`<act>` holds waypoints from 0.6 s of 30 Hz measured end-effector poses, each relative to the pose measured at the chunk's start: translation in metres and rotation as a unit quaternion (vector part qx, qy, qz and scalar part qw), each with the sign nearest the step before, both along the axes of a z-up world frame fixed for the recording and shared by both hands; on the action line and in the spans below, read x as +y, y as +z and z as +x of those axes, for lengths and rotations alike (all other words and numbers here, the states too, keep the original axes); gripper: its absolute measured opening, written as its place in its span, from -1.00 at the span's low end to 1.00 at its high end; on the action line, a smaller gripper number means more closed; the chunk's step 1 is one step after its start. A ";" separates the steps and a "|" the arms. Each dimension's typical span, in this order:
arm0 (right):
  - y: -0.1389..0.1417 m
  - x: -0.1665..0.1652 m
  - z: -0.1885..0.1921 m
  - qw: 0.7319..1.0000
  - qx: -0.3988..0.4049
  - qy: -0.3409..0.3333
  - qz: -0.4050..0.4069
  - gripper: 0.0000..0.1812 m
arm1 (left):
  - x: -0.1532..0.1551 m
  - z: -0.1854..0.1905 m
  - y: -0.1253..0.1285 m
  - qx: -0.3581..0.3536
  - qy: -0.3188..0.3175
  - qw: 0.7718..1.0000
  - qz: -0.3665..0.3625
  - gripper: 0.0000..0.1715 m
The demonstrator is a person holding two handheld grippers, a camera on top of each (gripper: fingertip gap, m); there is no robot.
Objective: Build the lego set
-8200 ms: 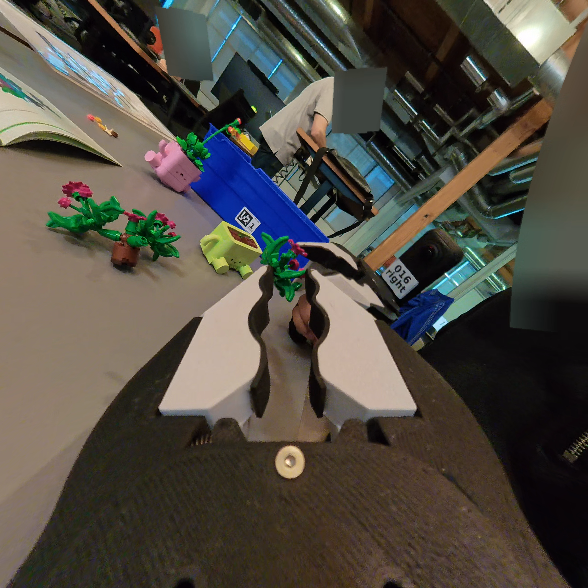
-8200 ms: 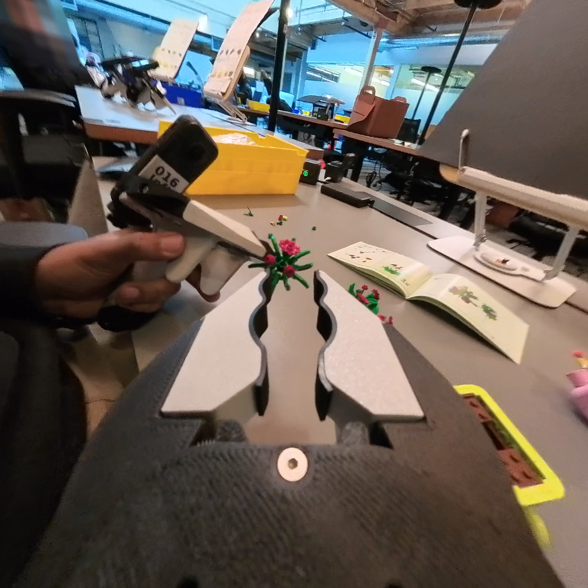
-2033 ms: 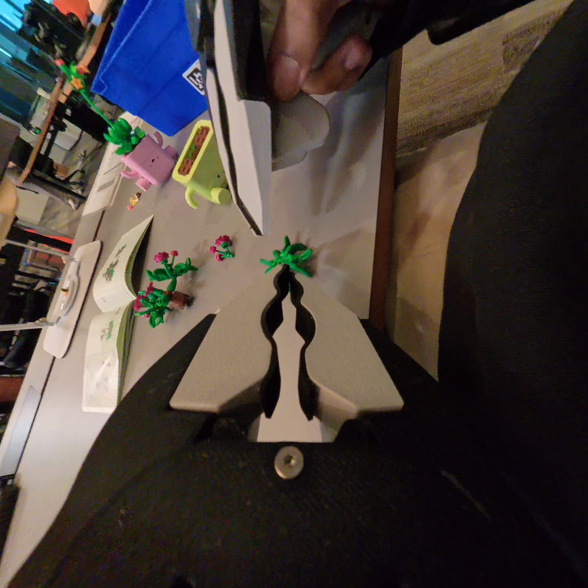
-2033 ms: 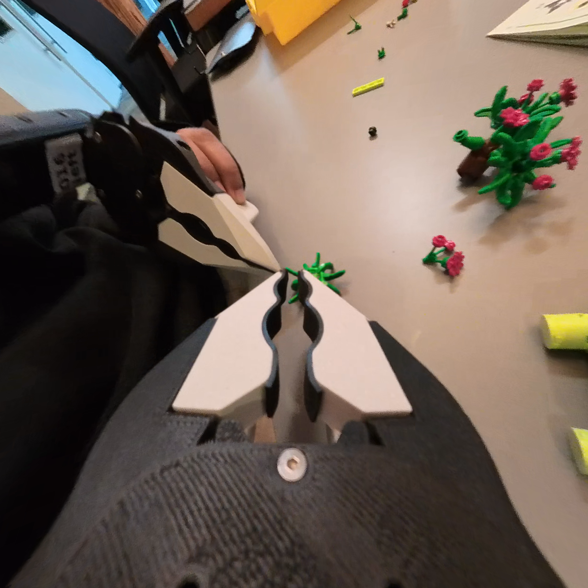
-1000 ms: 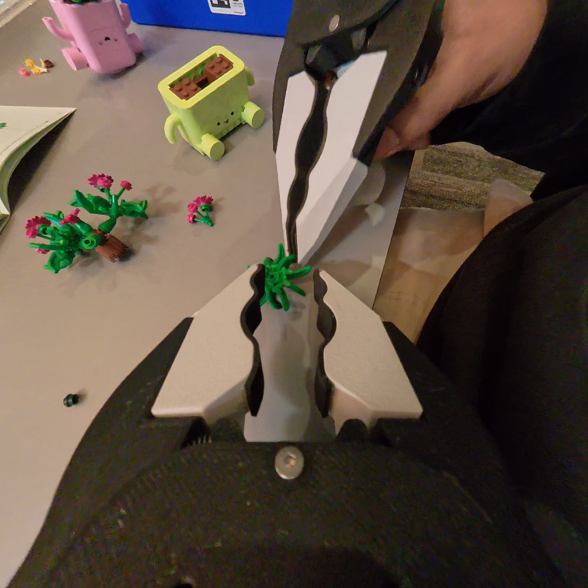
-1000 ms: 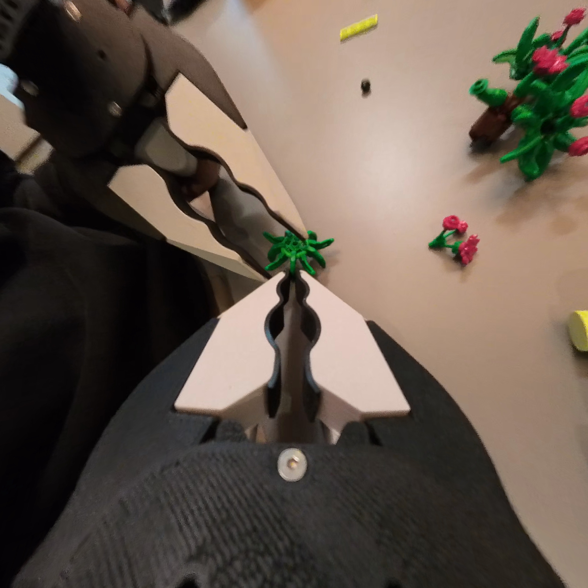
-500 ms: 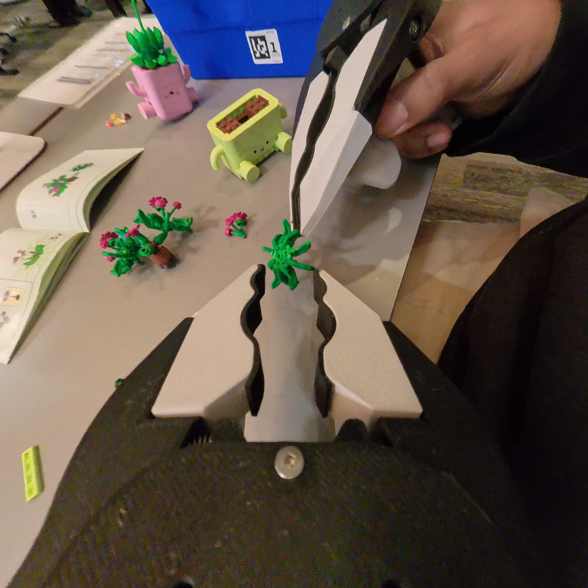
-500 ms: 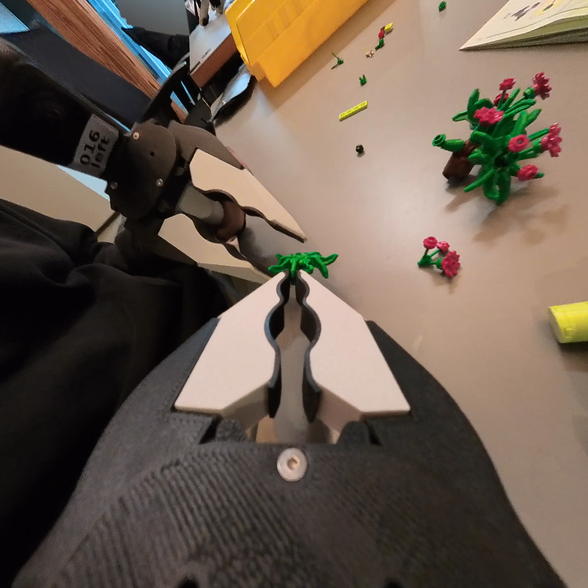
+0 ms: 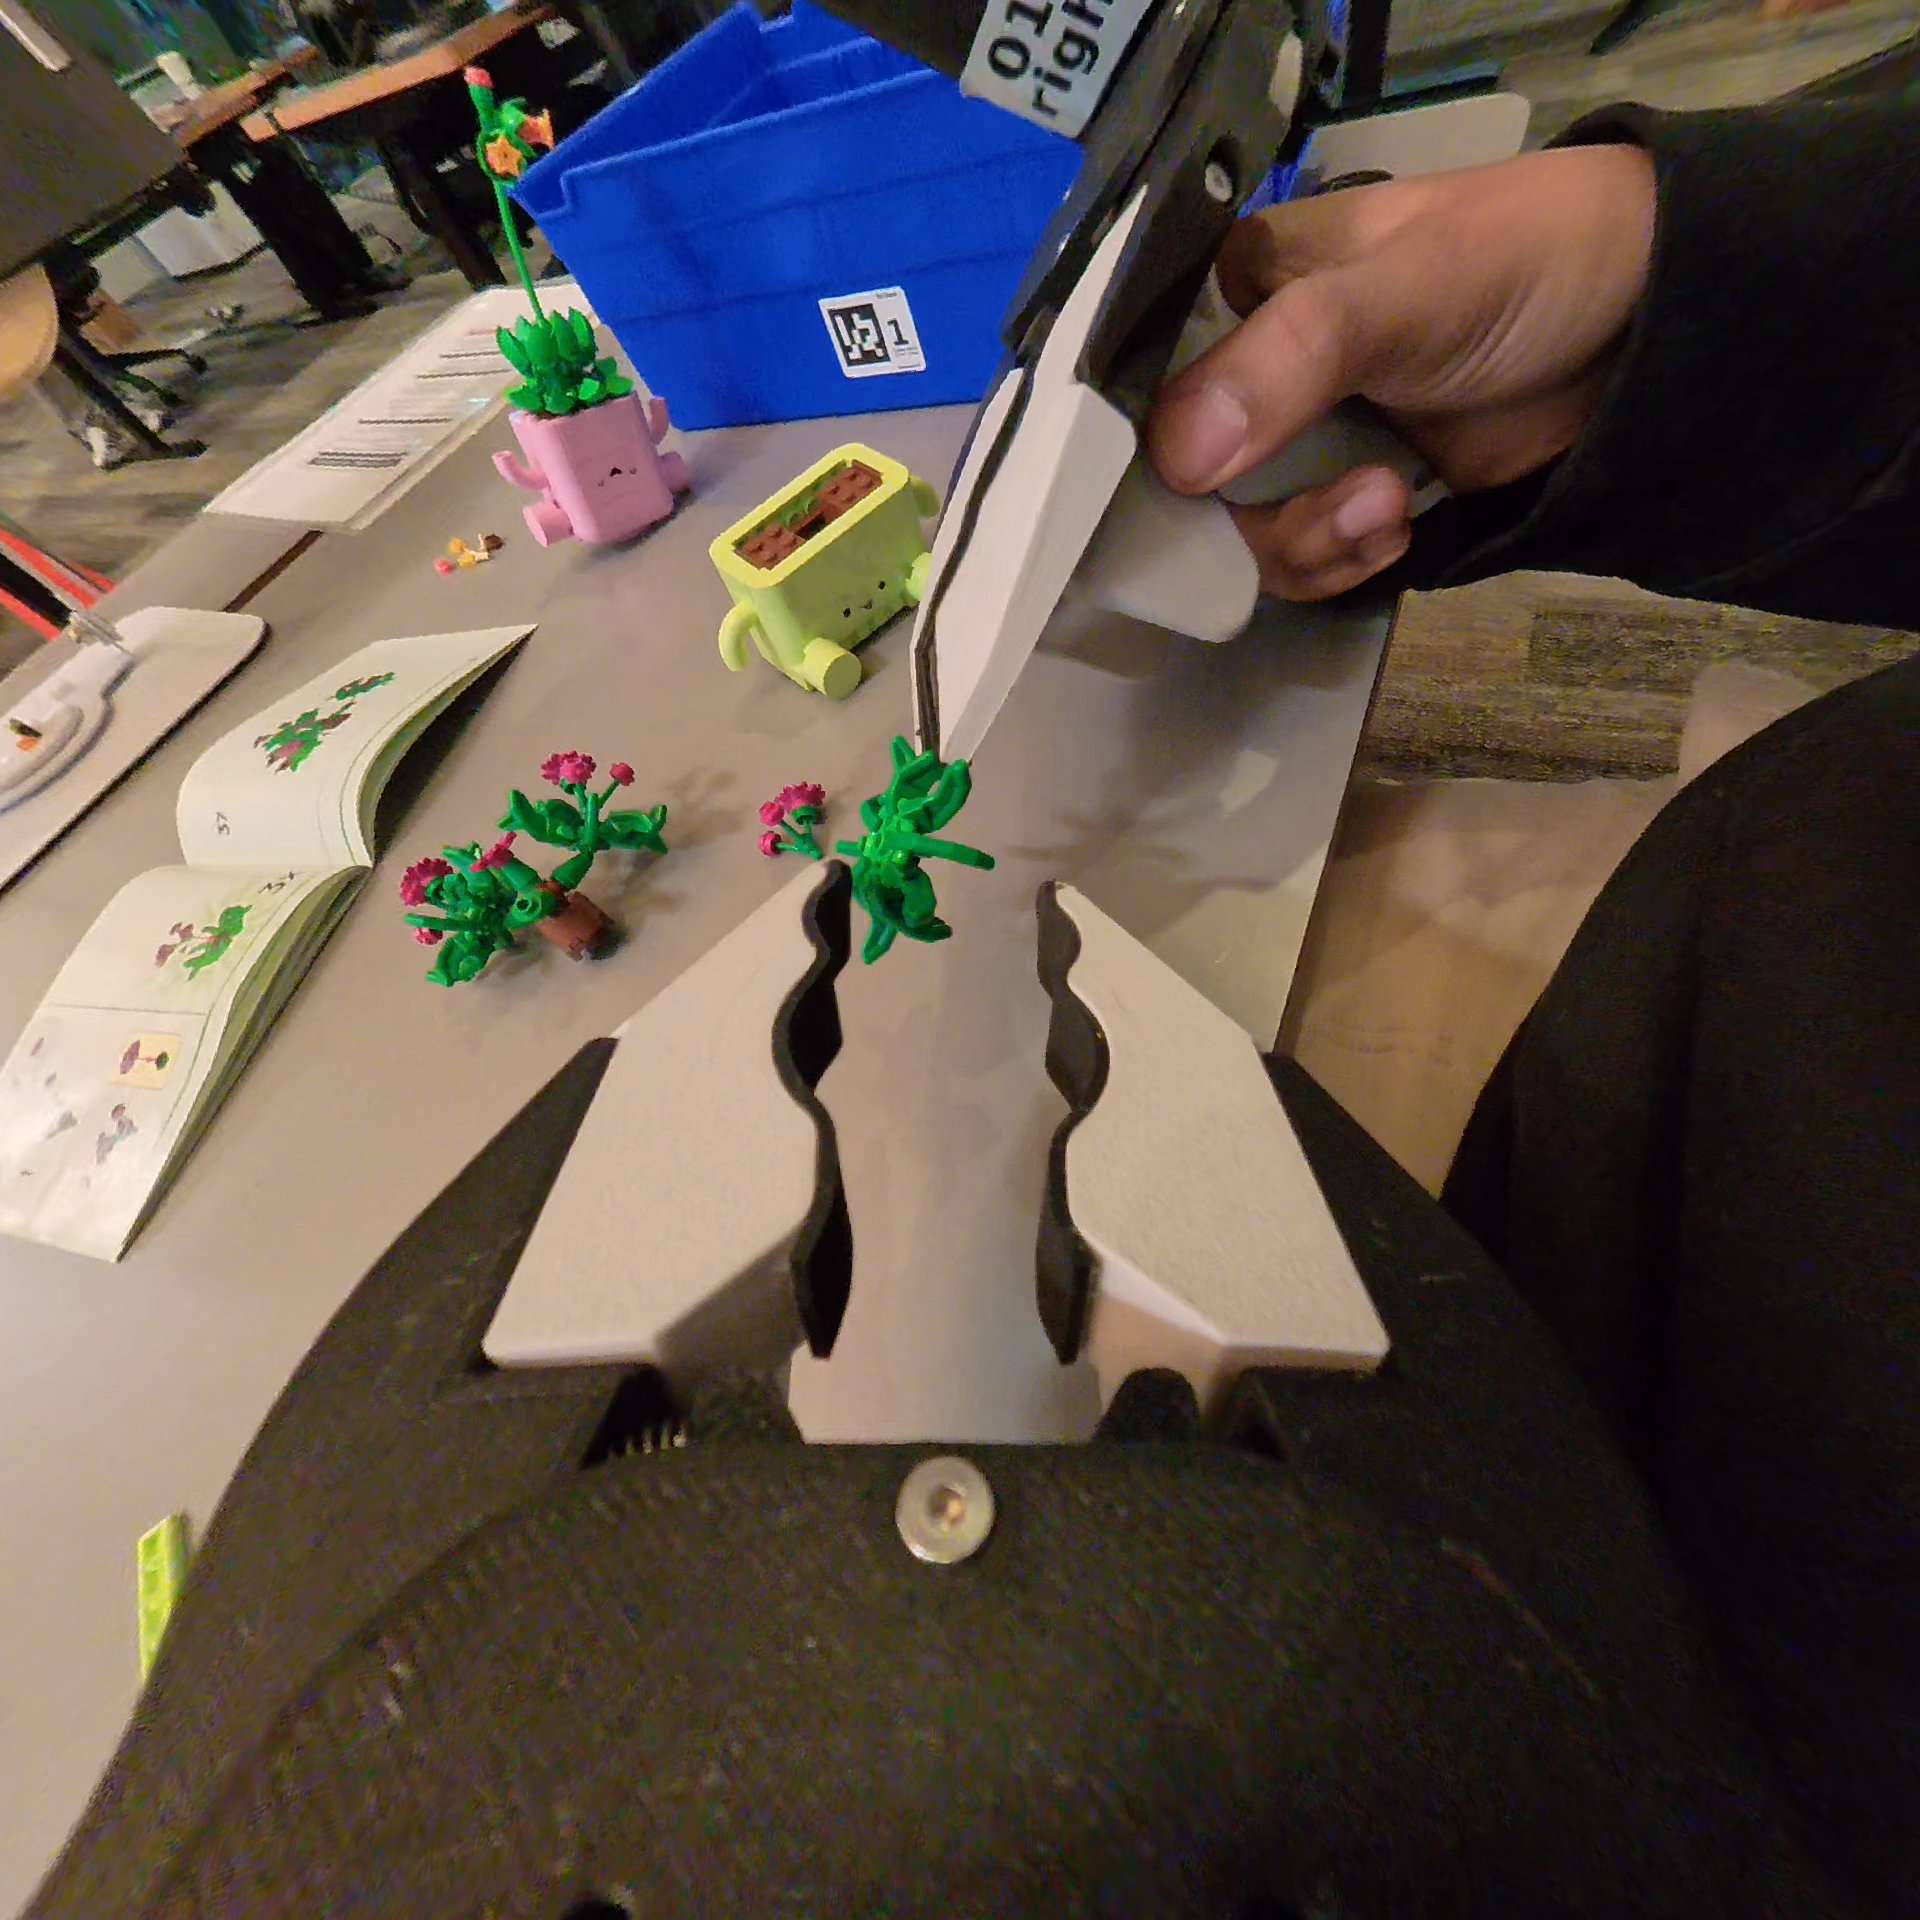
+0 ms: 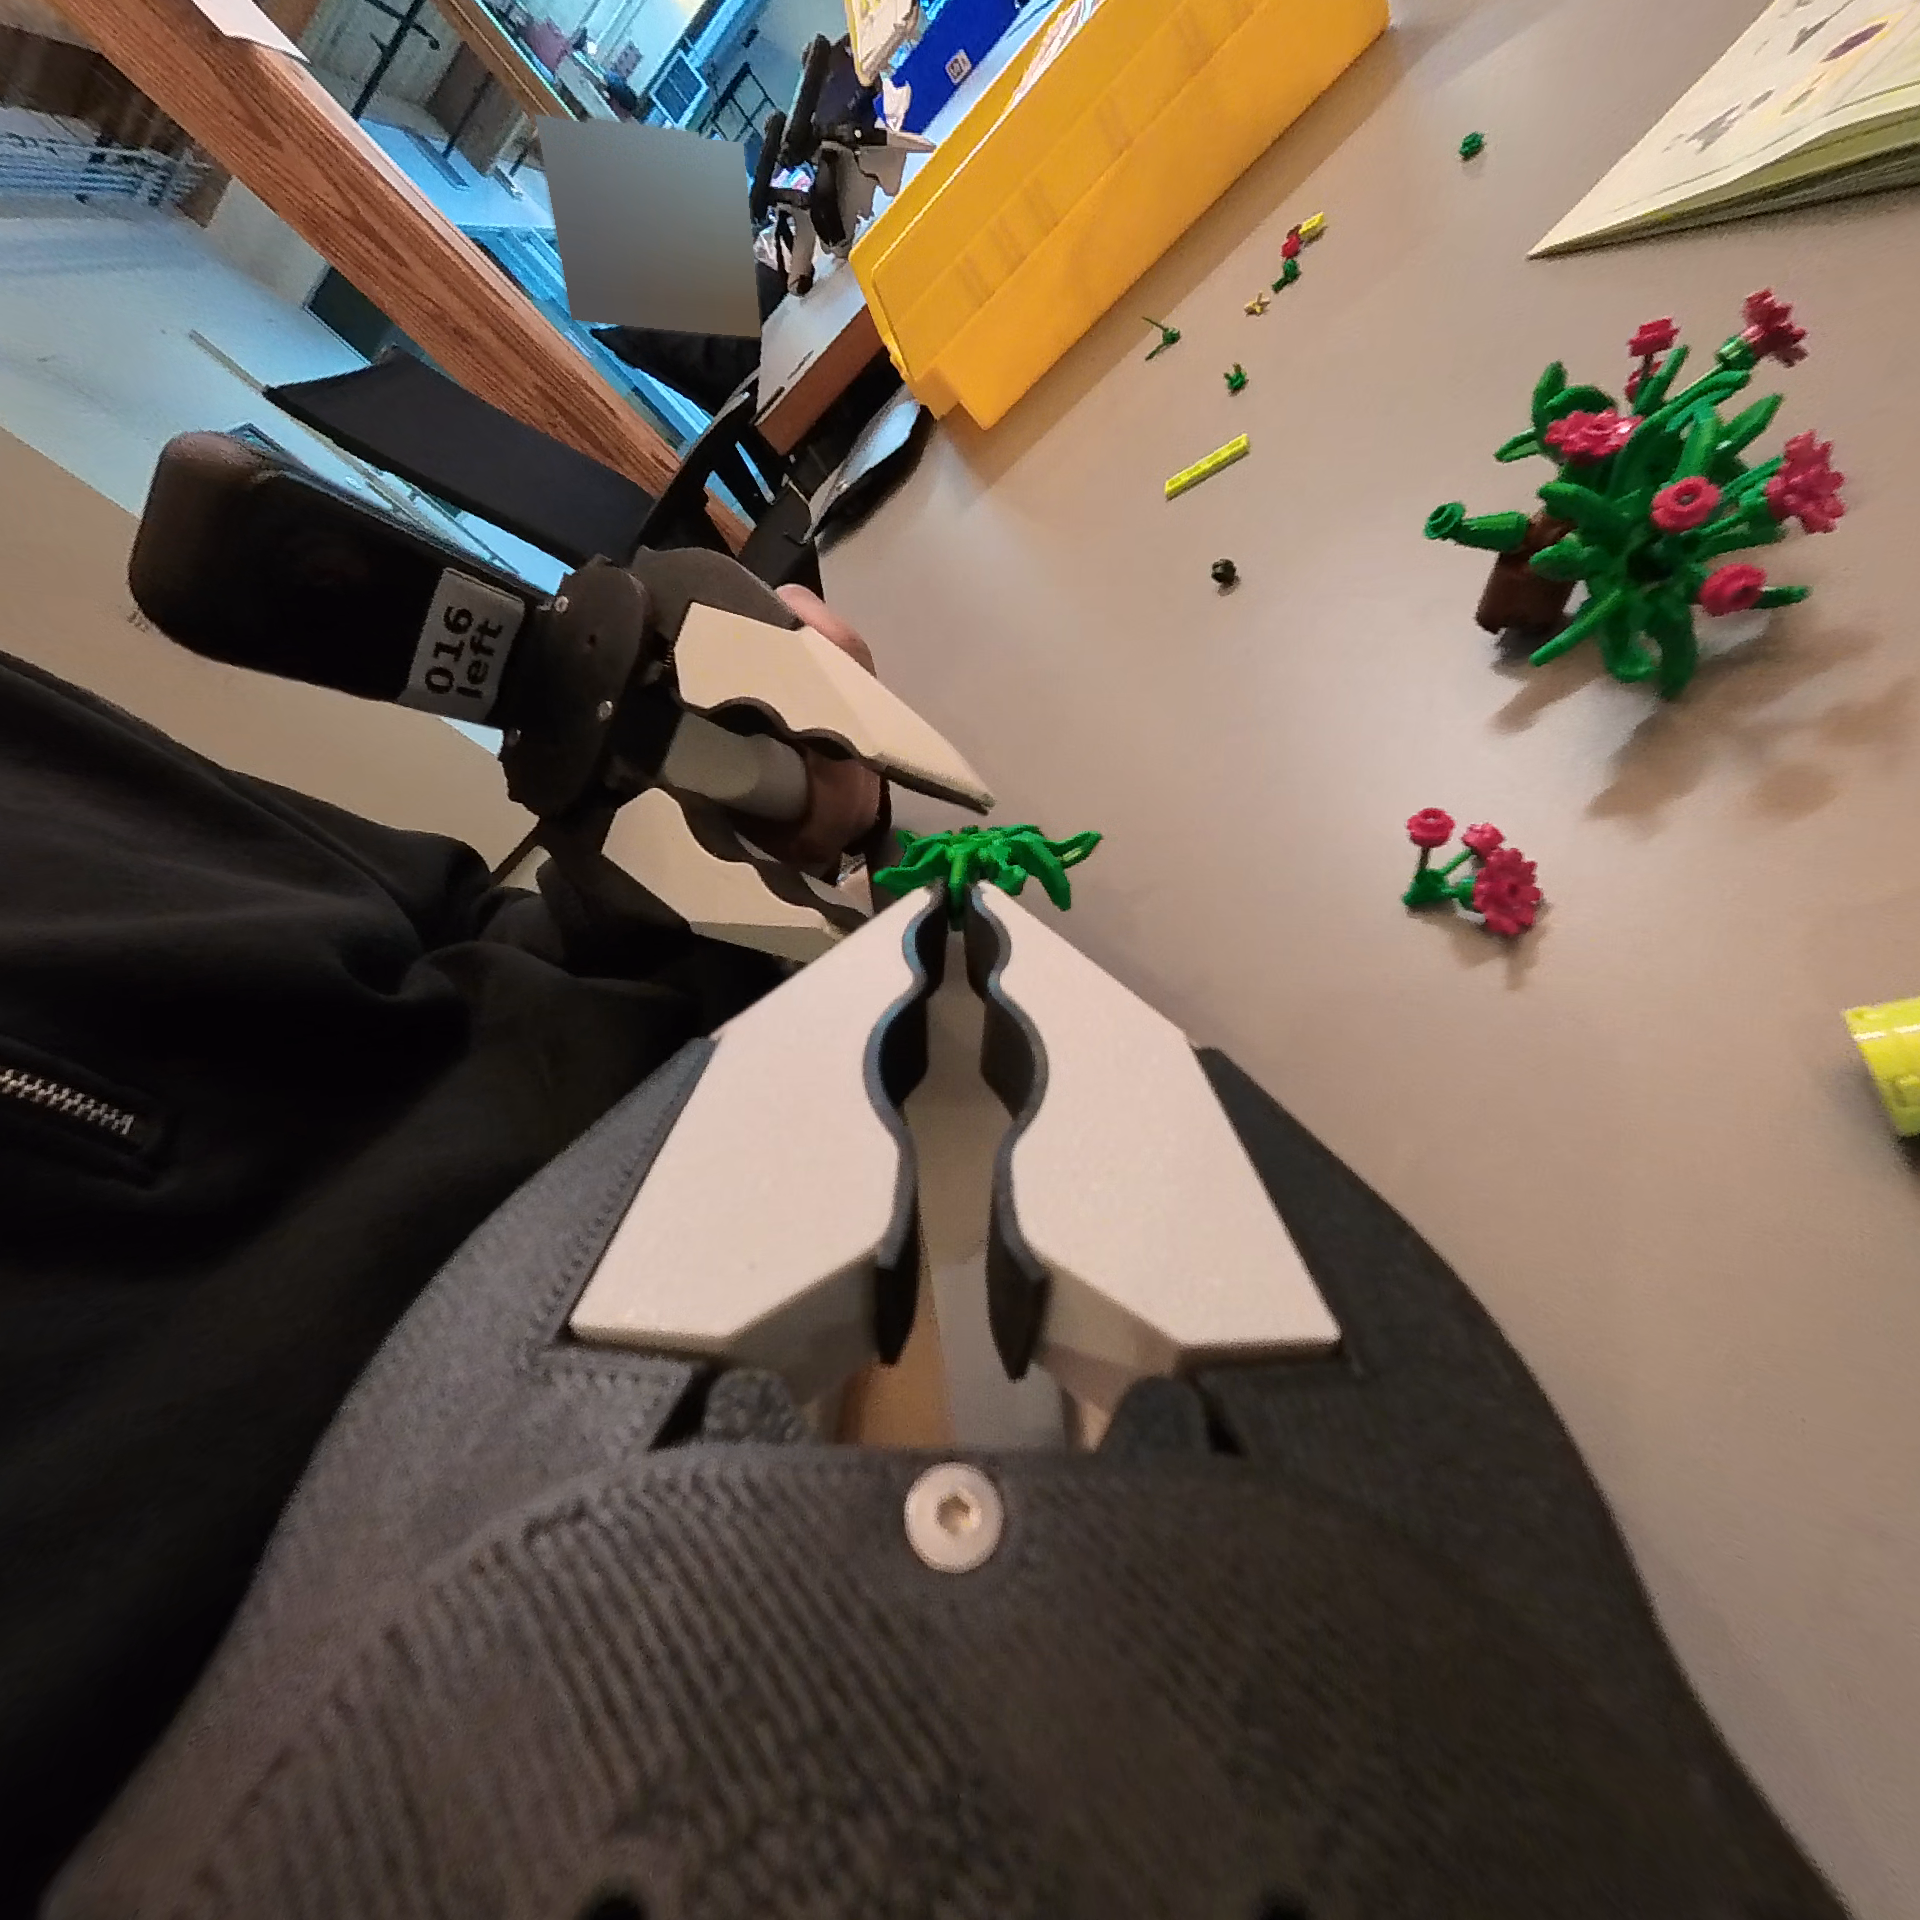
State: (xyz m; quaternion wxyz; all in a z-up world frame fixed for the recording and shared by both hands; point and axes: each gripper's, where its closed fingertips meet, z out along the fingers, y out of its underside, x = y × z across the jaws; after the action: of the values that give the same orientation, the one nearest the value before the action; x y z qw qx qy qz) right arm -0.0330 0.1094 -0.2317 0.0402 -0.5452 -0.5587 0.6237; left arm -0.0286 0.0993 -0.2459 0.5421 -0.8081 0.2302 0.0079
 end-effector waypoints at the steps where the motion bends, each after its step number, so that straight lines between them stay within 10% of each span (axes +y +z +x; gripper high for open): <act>1: 0.001 -0.001 0.000 1.000 0.001 0.003 -0.005 -1.00 | 0.001 -0.001 0.001 0.001 0.004 1.000 0.004 -0.61; 18: 0.022 -0.008 0.002 0.996 0.045 0.025 -0.072 -0.97 | 0.000 -0.001 0.026 -0.042 0.009 0.996 0.074 -0.81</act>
State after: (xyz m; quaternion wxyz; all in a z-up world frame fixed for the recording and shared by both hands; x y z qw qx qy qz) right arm -0.0306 0.1010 -0.2097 0.0097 -0.5040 -0.5236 0.6868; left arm -0.0297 0.0991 -0.2203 0.6097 -0.7673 0.1988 -0.0039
